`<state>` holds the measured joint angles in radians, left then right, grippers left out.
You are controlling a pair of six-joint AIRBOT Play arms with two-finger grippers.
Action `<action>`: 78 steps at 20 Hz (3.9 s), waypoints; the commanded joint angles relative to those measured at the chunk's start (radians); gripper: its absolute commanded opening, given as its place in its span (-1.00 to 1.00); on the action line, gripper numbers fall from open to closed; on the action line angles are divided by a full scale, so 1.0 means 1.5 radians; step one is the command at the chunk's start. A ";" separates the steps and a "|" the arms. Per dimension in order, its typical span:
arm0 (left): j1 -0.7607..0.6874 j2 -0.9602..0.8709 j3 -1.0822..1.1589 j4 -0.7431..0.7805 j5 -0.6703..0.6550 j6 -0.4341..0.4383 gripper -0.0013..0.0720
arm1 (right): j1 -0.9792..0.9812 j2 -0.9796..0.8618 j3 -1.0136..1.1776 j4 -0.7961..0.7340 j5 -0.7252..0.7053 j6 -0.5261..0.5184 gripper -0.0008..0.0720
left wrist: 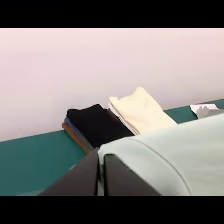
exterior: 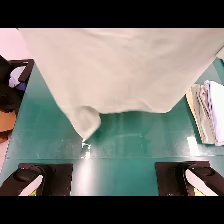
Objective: Fold the shirts.
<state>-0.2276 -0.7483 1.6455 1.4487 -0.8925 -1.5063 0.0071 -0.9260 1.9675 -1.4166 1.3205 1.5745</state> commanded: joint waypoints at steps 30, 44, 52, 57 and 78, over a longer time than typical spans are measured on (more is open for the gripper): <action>0.065 -0.280 -0.467 0.010 -0.178 -0.061 0.20 | -0.176 -0.170 -0.637 0.007 0.005 0.007 0.59; 0.065 -0.278 -0.487 0.004 -0.180 -0.061 0.20 | -0.172 -0.213 -0.772 0.041 -0.095 0.009 0.47; 0.065 -0.279 -0.507 -0.058 -0.188 -0.036 0.22 | -0.119 -0.227 -0.750 0.034 -0.104 0.009 -0.93; 0.065 -0.300 -0.562 -0.132 -0.086 -0.020 0.26 | -0.119 -0.217 -0.750 0.037 -0.112 0.009 -0.93; 0.065 -0.051 -0.187 0.013 -0.089 -0.003 -0.90 | -0.120 0.042 -0.444 0.039 -0.078 -0.005 -0.93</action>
<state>-0.1310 -0.9623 1.1679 1.3739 -0.9985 -1.5127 -0.1722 -0.9688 1.1229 -1.3556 1.2007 1.5715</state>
